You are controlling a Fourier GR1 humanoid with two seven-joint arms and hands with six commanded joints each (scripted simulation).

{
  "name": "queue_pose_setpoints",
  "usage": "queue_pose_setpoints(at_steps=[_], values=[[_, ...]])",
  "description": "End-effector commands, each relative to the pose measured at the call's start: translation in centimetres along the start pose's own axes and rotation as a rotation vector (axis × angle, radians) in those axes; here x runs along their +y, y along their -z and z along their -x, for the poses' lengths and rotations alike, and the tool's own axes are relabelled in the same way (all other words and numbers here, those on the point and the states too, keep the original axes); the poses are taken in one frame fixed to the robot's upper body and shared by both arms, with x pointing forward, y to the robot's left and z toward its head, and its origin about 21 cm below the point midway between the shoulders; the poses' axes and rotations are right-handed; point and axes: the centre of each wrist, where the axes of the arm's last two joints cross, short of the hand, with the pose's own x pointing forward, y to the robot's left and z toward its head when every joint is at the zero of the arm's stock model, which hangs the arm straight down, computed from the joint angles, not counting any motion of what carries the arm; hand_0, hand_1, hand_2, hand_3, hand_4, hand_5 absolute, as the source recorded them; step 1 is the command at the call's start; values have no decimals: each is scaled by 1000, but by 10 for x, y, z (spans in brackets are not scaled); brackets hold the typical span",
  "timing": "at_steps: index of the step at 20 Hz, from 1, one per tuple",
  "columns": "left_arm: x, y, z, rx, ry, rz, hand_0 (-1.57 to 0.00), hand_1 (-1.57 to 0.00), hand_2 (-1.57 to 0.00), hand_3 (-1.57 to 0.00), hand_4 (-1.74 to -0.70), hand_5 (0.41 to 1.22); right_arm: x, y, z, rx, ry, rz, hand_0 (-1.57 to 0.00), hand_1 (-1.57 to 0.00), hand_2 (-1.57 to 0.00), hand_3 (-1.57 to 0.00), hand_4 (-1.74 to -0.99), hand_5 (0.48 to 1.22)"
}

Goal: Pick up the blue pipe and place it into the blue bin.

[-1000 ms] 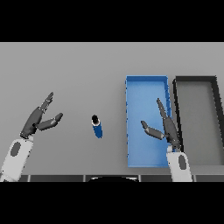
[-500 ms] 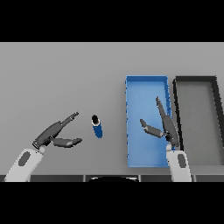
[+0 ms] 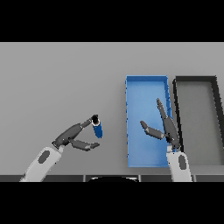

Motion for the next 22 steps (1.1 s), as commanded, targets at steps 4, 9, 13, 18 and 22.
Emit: queue_pose_setpoints(at_steps=[4, 9, 13, 18, 22], values=[[-13, 18, 10, -2, -41, -10, 1, 1, 1, 1, -1126, 491, -1, 0, 0, -13, 6, 2, 1, 1, 1, 1, -1207, 551], [-25, 37, 26, 12, -50, -37, 1, 1, 1, 1, -1104, 497, -1, -2, 2, 1, 11, 6, 1, 1, 1, 1, -1200, 547], [-28, 51, 25, -59, -117, -31, 1, 1, -87, -44, -1137, 567, -5, -3, 4, 8, -2, 5, 1, 1, 1, 1, -1188, 550], [-36, 61, 24, -93, -258, -25, -418, -642, -777, -777, -1383, 872, -5, -3, 6, 5, -2, 9, 1, 1, 1, 1, -1191, 561], [-48, 64, 18, -105, -251, -14, -1099, -1190, -1246, -1196, -1588, 1078, -1, -1, 4, -1, -14, 10, 1, 1, 1, 1, -1179, 561]])
